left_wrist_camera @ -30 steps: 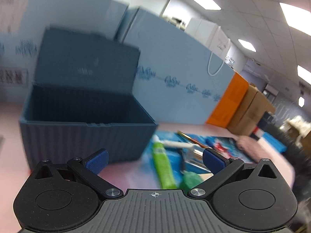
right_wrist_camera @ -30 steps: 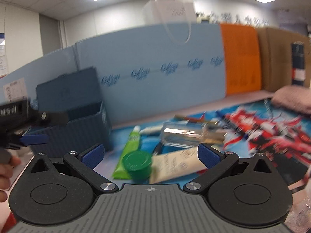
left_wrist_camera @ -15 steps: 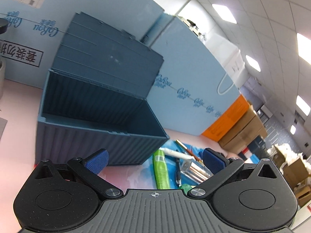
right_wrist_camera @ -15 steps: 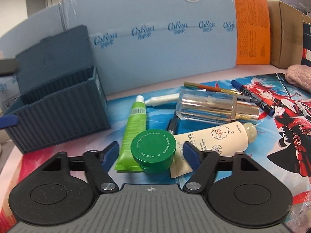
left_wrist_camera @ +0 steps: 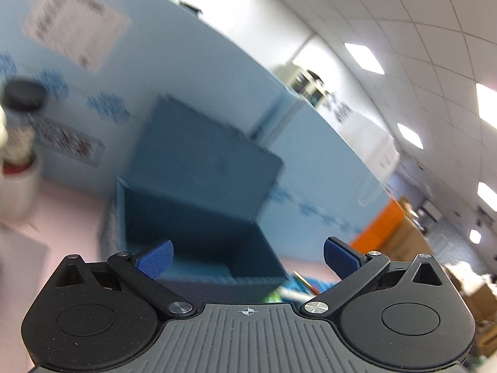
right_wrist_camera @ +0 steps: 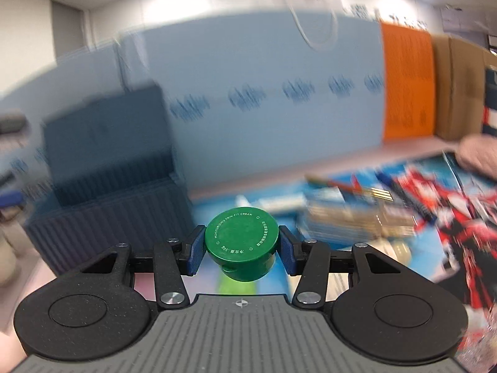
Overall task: Organize rigid objects
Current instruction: 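Carry the green jar into the blue-grey box and open the right gripper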
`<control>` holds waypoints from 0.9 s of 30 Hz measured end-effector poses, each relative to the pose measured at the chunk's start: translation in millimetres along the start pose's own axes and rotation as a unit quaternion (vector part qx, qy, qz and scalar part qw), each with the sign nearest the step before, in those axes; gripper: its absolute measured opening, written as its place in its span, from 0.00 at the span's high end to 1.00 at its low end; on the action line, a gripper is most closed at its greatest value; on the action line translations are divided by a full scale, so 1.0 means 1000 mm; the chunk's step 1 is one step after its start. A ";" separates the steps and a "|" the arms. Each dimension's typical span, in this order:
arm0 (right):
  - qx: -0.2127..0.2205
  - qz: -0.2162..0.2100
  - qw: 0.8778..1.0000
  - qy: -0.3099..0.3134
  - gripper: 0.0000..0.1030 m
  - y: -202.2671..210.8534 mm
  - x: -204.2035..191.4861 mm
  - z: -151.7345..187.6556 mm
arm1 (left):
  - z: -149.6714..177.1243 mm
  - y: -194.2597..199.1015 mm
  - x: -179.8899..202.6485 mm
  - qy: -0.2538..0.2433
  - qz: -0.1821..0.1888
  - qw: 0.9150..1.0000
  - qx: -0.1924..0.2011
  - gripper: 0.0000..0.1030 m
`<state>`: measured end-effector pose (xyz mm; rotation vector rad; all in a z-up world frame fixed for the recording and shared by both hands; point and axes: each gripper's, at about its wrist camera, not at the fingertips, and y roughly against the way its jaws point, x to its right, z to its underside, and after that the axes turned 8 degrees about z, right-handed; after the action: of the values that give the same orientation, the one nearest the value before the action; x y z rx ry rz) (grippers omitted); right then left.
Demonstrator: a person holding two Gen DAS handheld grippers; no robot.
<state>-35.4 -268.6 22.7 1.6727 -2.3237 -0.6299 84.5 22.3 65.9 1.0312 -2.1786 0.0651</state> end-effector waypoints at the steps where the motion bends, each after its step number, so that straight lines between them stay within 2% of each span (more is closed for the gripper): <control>1: 0.011 -0.017 1.000 0.000 0.56 0.004 -0.005 -0.008 | -0.004 0.000 -0.002 -0.003 -0.010 1.000 0.004 0.00; 4: 0.034 -0.056 0.998 0.001 0.56 0.006 -0.024 -0.032 | -0.015 0.002 -0.016 0.006 -0.019 1.000 0.000 0.00; 7: 0.038 -0.087 0.995 0.002 0.56 -0.005 -0.047 -0.056 | -0.021 0.001 -0.028 0.023 -0.015 1.000 -0.012 0.00; 10: 0.009 -0.112 0.994 -0.004 0.55 -0.027 -0.070 -0.076 | -0.024 -0.001 -0.036 0.024 -0.019 0.999 -0.022 0.00; 13: -0.046 -0.128 0.991 -0.003 0.55 -0.056 -0.096 -0.090 | -0.025 -0.005 -0.047 0.035 -0.024 0.999 -0.033 0.00; 16: -0.108 -0.111 0.988 0.006 0.55 -0.084 -0.119 -0.094 | -0.023 -0.011 -0.060 0.072 -0.033 0.996 -0.040 0.00; 19: -0.148 -0.077 0.985 0.046 0.55 -0.108 -0.142 -0.085 | -0.023 -0.016 -0.070 0.093 -0.030 0.994 -0.055 0.00; 22: -0.174 -0.048 0.979 0.096 0.55 -0.127 -0.163 -0.075 | -0.022 -0.017 -0.073 0.098 -0.040 0.993 -0.053 0.00; 27: -0.215 -0.016 0.966 0.142 0.55 -0.149 -0.179 -0.063 | -0.025 -0.011 -0.076 0.105 -0.049 0.992 -0.044 0.00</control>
<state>176.9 -153.3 24.6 1.4859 -1.8081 -0.7753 139.0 72.4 34.3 1.0312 -1.9220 0.0304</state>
